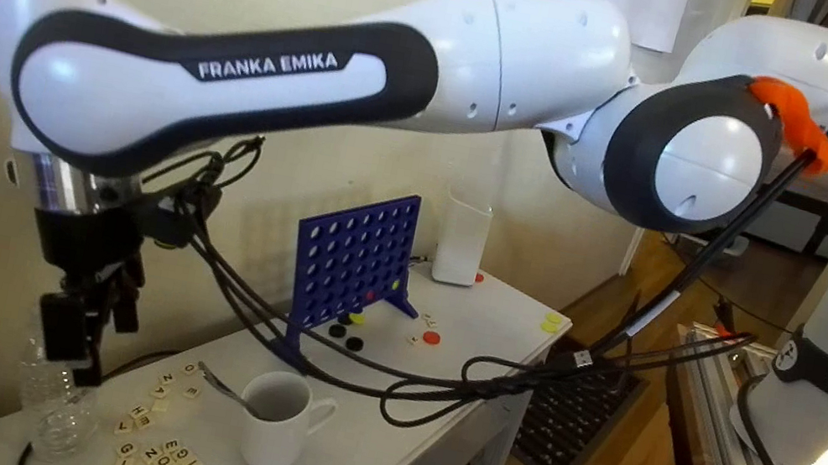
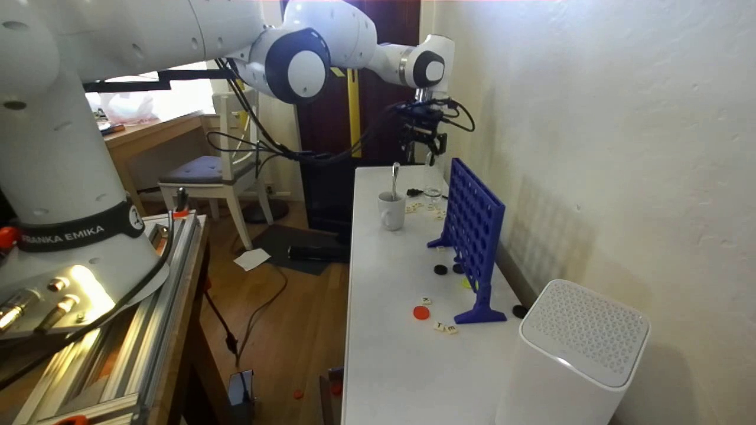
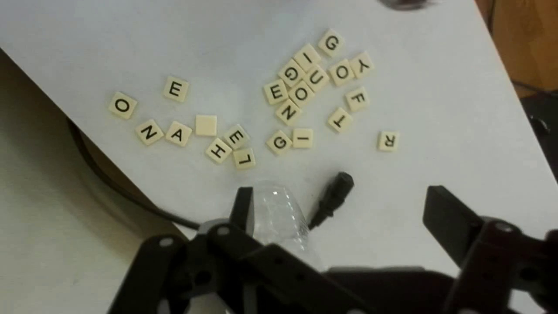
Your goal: Move the letter I to the left
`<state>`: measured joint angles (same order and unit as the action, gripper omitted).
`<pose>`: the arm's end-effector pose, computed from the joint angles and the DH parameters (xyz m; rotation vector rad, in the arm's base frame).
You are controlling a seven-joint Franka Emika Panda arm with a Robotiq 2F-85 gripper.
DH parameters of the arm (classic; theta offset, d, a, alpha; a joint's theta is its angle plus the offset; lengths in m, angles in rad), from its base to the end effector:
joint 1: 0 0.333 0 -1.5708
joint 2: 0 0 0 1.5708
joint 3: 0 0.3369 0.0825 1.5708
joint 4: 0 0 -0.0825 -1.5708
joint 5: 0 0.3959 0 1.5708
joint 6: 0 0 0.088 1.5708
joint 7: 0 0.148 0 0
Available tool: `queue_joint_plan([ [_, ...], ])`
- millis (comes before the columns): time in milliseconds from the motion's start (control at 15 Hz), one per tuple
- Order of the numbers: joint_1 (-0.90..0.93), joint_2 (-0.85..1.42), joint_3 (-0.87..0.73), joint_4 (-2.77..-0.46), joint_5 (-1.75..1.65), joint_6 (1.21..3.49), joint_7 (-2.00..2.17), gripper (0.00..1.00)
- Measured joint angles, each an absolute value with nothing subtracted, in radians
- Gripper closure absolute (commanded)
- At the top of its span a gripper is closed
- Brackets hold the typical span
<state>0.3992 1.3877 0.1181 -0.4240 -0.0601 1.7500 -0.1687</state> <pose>0.7514 0.3514 0.1474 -2.9500 -0.9214 0.1026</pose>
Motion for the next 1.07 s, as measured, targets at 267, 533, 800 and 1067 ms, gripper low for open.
queue_joint_plan([
  [267,0.472,1.259,0.089,-0.420,-0.060,1.623,0.111,0.00],
  [533,0.551,1.157,0.079,-0.417,-0.060,1.476,0.400,0.00],
  [800,0.614,1.079,0.079,-0.414,-0.045,1.429,0.673,0.00],
  [1067,0.638,1.052,0.069,-0.417,-0.045,1.432,0.740,0.00],
])
